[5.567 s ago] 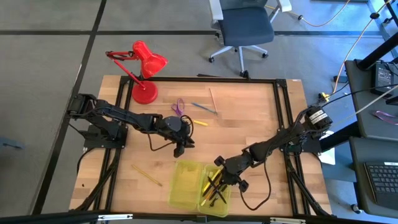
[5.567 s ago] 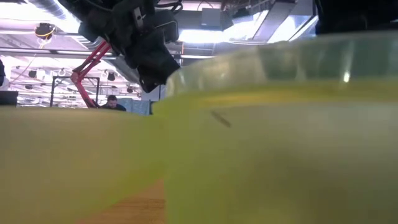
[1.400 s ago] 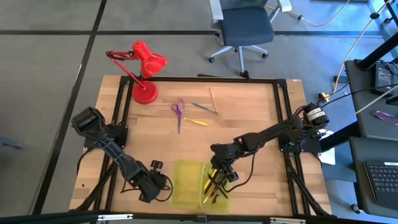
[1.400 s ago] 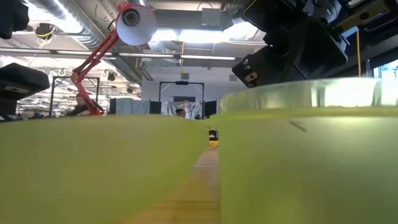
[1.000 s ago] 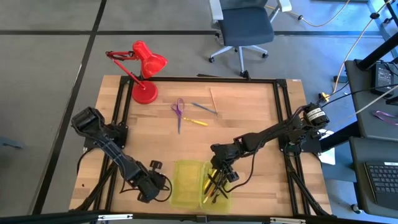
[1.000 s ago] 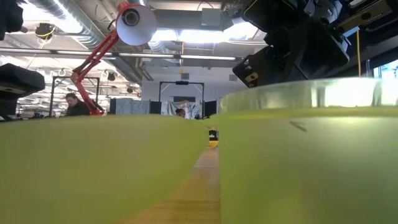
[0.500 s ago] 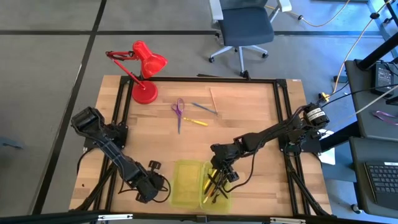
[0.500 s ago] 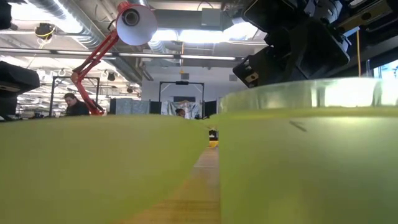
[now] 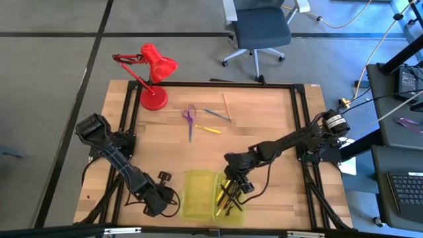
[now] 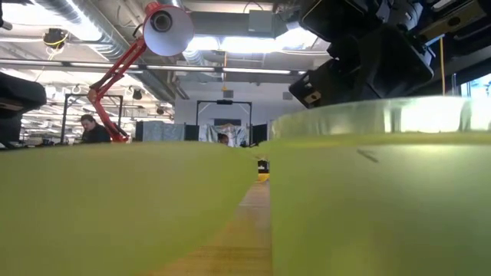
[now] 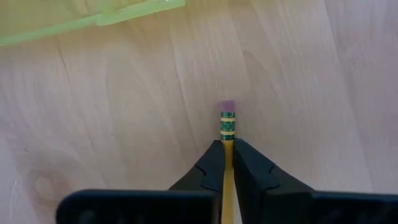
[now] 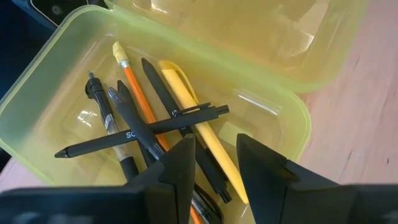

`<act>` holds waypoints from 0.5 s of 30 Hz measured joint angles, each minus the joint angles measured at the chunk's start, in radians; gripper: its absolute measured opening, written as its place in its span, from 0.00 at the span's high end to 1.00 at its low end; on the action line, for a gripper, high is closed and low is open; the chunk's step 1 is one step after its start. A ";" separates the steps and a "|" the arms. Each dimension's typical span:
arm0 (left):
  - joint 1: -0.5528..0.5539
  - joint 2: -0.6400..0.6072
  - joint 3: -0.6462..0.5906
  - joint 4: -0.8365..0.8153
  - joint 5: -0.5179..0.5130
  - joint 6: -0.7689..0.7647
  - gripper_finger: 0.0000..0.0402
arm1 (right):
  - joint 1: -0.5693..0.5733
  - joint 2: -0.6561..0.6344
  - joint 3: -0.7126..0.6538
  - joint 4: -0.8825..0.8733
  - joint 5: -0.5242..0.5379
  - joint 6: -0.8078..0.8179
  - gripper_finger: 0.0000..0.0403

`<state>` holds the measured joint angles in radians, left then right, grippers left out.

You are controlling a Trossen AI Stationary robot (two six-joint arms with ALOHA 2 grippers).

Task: Pick & place school supplies into a supply box
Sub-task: Put the yellow pencil into the yellow supply box

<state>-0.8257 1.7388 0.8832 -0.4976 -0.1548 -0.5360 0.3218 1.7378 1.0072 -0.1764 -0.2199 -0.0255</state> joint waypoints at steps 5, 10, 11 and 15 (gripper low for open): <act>0.001 -0.013 0.022 -0.021 -0.018 0.018 0.97 | 0.000 -0.002 0.000 -0.022 -0.003 0.021 0.70; 0.006 -0.029 0.029 -0.048 -0.063 0.017 0.98 | 0.000 -0.053 0.000 -0.036 -0.011 0.000 0.70; 0.007 -0.030 0.029 -0.049 -0.065 0.013 0.98 | 0.000 -0.067 0.000 -0.036 -0.011 -0.006 0.70; 0.017 -0.031 0.029 -0.051 -0.058 0.002 0.98 | 0.000 -0.121 0.000 -0.037 -0.011 -0.009 0.70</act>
<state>-0.8087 1.7081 0.9127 -0.5489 -0.2125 -0.5337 0.3218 1.6163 1.0073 -0.2134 -0.2306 -0.0349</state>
